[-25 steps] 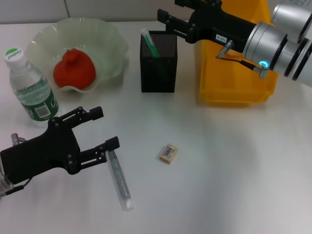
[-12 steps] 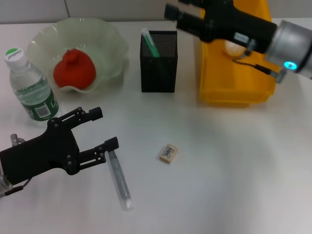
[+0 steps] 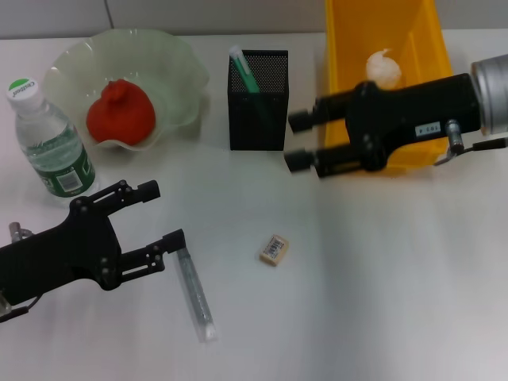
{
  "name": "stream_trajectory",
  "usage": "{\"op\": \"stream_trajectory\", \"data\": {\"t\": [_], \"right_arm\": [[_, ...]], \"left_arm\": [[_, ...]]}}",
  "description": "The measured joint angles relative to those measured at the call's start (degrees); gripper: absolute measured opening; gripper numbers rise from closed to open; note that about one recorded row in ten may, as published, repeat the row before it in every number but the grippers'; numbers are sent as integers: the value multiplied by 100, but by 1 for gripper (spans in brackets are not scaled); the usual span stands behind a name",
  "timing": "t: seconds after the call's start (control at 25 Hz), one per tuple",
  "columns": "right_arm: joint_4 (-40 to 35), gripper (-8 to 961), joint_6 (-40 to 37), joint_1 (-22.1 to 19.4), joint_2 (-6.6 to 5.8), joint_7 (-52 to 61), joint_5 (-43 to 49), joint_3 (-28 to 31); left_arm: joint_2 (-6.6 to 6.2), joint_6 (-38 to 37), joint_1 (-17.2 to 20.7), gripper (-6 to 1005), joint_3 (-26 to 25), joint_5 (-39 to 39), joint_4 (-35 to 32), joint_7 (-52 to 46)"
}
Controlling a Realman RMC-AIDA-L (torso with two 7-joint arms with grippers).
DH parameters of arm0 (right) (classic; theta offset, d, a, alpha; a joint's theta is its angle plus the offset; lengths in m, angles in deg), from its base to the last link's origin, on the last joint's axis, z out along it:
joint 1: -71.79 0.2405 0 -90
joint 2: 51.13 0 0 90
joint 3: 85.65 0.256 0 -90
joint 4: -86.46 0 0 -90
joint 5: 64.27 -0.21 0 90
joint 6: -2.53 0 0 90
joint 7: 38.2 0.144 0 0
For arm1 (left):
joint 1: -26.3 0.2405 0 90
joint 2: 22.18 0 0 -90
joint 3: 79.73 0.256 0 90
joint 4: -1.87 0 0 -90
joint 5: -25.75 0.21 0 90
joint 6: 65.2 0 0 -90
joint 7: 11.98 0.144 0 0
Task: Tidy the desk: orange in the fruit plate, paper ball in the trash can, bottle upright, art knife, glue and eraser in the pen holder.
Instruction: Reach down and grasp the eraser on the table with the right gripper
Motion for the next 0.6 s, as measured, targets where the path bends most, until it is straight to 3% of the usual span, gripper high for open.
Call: {"op": "stream_trajectory", "data": {"t": [0.12, 0.16, 0.32, 0.6], "right_arm": [[-67, 638, -189, 489, 1, 384, 1159, -196], [-67, 637, -189, 489, 1, 384, 1159, -196], [-69, 635, -45, 828, 154, 524, 2000, -572], [16, 630, 590, 1039, 209, 638, 2277, -1877]], "left_arm": [[-23, 0, -2, 800, 4, 1, -9, 18], [-28, 0, -3, 800, 4, 0, -11, 25], [-36, 0, -3, 799, 4, 6, -15, 38], [-47, -2, -3, 799, 4, 10, -19, 42]]}}
